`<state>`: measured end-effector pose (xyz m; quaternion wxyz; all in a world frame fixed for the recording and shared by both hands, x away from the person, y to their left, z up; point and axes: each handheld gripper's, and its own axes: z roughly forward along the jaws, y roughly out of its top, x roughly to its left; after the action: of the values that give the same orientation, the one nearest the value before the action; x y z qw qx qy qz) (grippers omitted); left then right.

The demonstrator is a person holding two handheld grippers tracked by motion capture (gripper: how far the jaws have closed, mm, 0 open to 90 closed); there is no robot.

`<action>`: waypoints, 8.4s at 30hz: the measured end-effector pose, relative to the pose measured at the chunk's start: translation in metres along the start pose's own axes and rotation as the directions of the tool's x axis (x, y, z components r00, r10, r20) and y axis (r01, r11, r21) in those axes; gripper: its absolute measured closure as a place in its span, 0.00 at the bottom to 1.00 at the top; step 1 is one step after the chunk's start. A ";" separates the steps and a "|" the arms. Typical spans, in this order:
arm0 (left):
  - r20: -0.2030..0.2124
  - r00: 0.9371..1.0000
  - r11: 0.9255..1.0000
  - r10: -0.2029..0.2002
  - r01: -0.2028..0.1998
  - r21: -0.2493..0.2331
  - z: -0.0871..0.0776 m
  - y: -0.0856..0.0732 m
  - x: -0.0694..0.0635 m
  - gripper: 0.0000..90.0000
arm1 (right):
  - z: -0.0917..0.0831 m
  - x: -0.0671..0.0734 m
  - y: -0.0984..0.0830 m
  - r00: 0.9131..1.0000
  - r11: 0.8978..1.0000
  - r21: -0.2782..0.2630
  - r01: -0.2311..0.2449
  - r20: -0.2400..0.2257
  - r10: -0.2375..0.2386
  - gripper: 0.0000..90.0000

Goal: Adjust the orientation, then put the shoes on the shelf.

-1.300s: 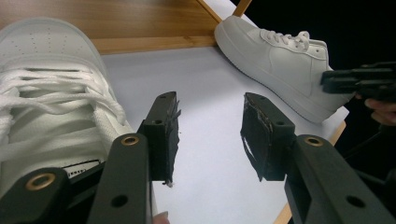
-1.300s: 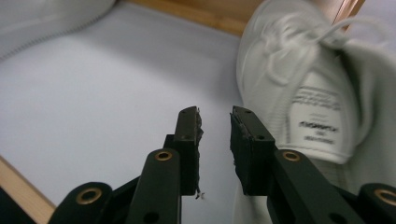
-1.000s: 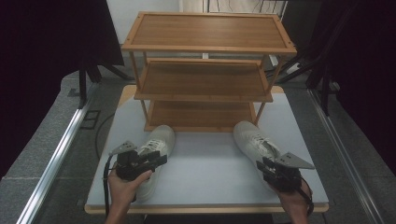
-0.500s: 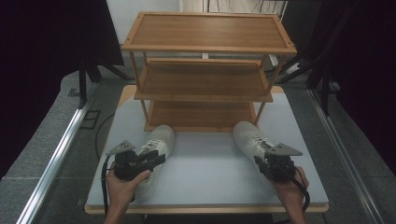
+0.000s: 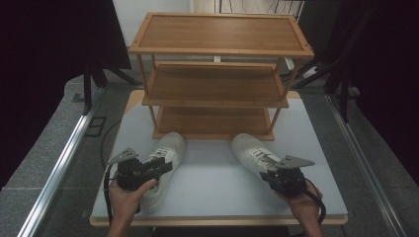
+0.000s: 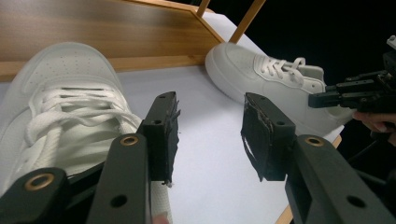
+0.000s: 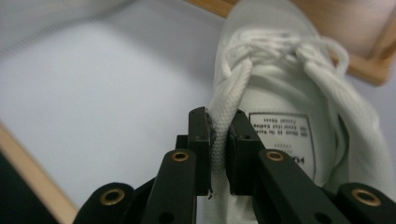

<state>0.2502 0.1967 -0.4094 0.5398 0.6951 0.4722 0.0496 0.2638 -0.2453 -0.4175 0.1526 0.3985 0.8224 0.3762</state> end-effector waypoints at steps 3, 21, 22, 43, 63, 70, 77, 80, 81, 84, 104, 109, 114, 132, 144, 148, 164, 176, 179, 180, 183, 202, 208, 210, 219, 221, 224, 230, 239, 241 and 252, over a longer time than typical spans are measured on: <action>0.002 1.000 1.000 -0.002 0.002 -0.003 -0.001 0.000 0.001 0.62 | -0.001 -0.002 -0.002 0.997 0.999 -0.019 -0.048 -0.061 0.047 0.91; 0.006 1.000 1.000 -0.001 0.001 -0.020 -0.007 0.002 0.001 0.62 | -0.015 0.009 0.000 0.992 0.977 -0.194 -0.084 -0.105 0.065 0.60; 0.004 1.000 1.000 -0.001 0.001 -0.024 -0.007 0.003 0.000 0.62 | -0.016 0.008 0.000 0.992 0.974 -0.206 -0.089 -0.106 0.068 0.58; -0.099 0.995 0.999 -0.017 0.014 -0.034 -0.030 0.004 0.022 0.62 | -0.041 -0.015 -0.010 0.983 0.931 -0.317 -0.182 -0.066 0.169 0.48; -0.175 0.971 0.961 0.165 -0.118 0.250 0.028 -0.035 -0.031 0.91 | -0.043 -0.020 -0.017 0.976 0.923 -0.318 -0.217 -0.072 0.205 0.49; -0.252 0.952 0.959 0.171 -0.102 0.265 0.012 -0.035 -0.019 0.94 | -0.044 -0.021 -0.017 0.975 0.919 -0.324 -0.222 -0.077 0.208 0.49; -0.143 0.972 0.965 0.187 -0.155 0.211 0.004 -0.029 -0.024 0.82 | -0.041 -0.023 -0.017 0.974 0.921 -0.318 -0.226 -0.083 0.210 0.49; -0.109 0.976 0.970 0.191 -0.171 0.171 -0.002 -0.021 -0.029 0.76 | -0.039 -0.024 -0.015 0.975 0.923 -0.314 -0.224 -0.088 0.206 0.49; -0.105 0.977 0.973 0.184 -0.166 0.158 -0.005 -0.019 -0.028 0.76 | -0.039 -0.024 -0.015 0.975 0.923 -0.314 -0.224 -0.088 0.206 0.49; -0.093 0.984 0.983 0.151 -0.140 0.119 -0.014 -0.011 -0.020 0.68 | -0.038 -0.027 -0.011 0.976 0.926 -0.308 -0.218 -0.086 0.201 0.49; -0.188 0.979 0.991 0.077 -0.054 0.126 -0.026 0.008 0.048 0.56 | -0.021 -0.054 -0.005 0.984 0.974 -0.155 -0.163 -0.092 0.151 0.39; -0.200 0.976 0.984 0.091 -0.057 0.171 -0.016 0.004 0.055 0.55 | -0.016 -0.058 -0.008 0.985 0.982 -0.110 -0.154 -0.101 0.143 0.39; -0.243 0.963 0.975 0.119 -0.066 0.214 -0.007 0.004 0.060 0.58 | -0.006 -0.059 -0.008 0.987 0.990 -0.058 -0.130 -0.103 0.124 0.41; -0.240 0.963 0.969 0.126 -0.068 0.236 -0.006 -0.004 0.067 0.63 | -0.004 -0.062 -0.014 0.989 0.994 -0.020 -0.111 -0.097 0.108 0.52; -0.262 0.957 0.964 0.121 -0.051 0.260 0.004 -0.004 0.070 0.65 | 0.006 -0.062 0.003 0.991 0.997 0.070 -0.043 -0.121 0.051 0.55; -0.266 0.957 0.965 0.116 -0.045 0.258 0.006 -0.003 0.071 0.65 | 0.011 -0.060 0.010 0.991 0.997 0.077 -0.020 -0.128 0.030 0.54; -0.307 0.939 0.958 0.152 -0.064 0.279 0.013 -0.002 0.069 0.87 | 0.051 -0.052 0.012 0.999 0.981 0.192 0.027 0.028 -0.033 0.88; -0.267 0.960 0.980 0.087 -0.035 0.194 0.009 -0.003 0.068 0.91 | 0.043 -0.064 0.005 0.997 0.992 0.102 -0.075 -0.025 0.078 0.95; -0.212 0.977 0.991 0.027 0.002 0.133 0.004 -0.002 0.068 0.91 | 0.037 -0.066 0.001 0.993 0.992 0.065 -0.109 -0.034 0.111 0.95; -0.187 0.982 0.993 0.000 0.021 0.112 0.001 -0.002 0.068 0.91 | 0.035 -0.067 0.000 0.991 0.991 0.049 -0.127 -0.039 0.129 0.95; -0.110 0.992 0.996 -0.069 0.074 0.048 -0.004 -0.002 0.066 0.91 | 0.027 -0.070 -0.005 0.980 0.983 -0.005 -0.186 -0.067 0.185 0.95; 0.073 0.987 0.978 -0.146 0.155 -0.137 -0.006 0.017 0.035 0.90 | -0.004 -0.072 -0.008 0.897 0.884 -0.177 -0.432 -0.186 0.401 0.95; 0.088 0.989 0.979 -0.119 0.132 -0.157 -0.001 0.031 0.018 0.90 | -0.020 -0.064 0.007 0.901 0.876 -0.218 -0.429 -0.176 0.398 0.95; 0.092 0.989 0.977 -0.118 0.132 -0.166 0.002 0.034 0.014 0.90 | -0.024 -0.063 0.012 0.903 0.875 -0.230 -0.426 -0.173 0.394 0.95; 0.076 0.992 0.976 -0.098 0.111 -0.187 0.011 0.050 0.002 0.90 | -0.037 -0.060 0.030 0.906 0.868 -0.263 -0.421 -0.162 0.390 0.94; 0.074 0.993 0.975 -0.096 0.109 -0.193 0.012 0.053 0.000 0.90 | -0.037 -0.060 0.032 0.908 0.869 -0.266 -0.418 -0.160 0.388 0.94; 0.071 0.993 0.972 -0.097 0.110 -0.208 0.015 0.059 -0.004 0.90 | -0.040 -0.058 0.040 0.911 0.871 -0.268 -0.411 -0.159 0.381 0.94; 0.072 0.992 0.964 -0.108 0.122 -0.235 0.019 0.070 -0.007 0.90 | -0.045 -0.055 0.059 0.918 0.873 -0.285 -0.396 -0.142 0.370 0.94; 0.061 0.993 0.960 -0.106 0.118 -0.253 0.023 0.080 -0.011 0.90 | -0.050 -0.052 0.085 0.927 0.874 -0.309 -0.375 -0.127 0.353 0.95; 0.060 0.993 0.959 -0.105 0.117 -0.257 0.024 0.083 -0.011 0.90 | -0.050 -0.053 0.089 0.925 0.871 -0.312 -0.381 -0.129 0.358 0.95; 0.060 0.991 0.950 -0.118 0.130 -0.284 0.031 0.106 -0.014 0.90 | -0.041 -0.059 0.109 0.915 0.856 -0.323 -0.403 -0.117 0.386 0.95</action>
<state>0.3245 0.1682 -0.3320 0.6469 0.5791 0.4913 0.0690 0.3377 -0.2675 -0.3122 0.1190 0.5168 0.6490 0.5454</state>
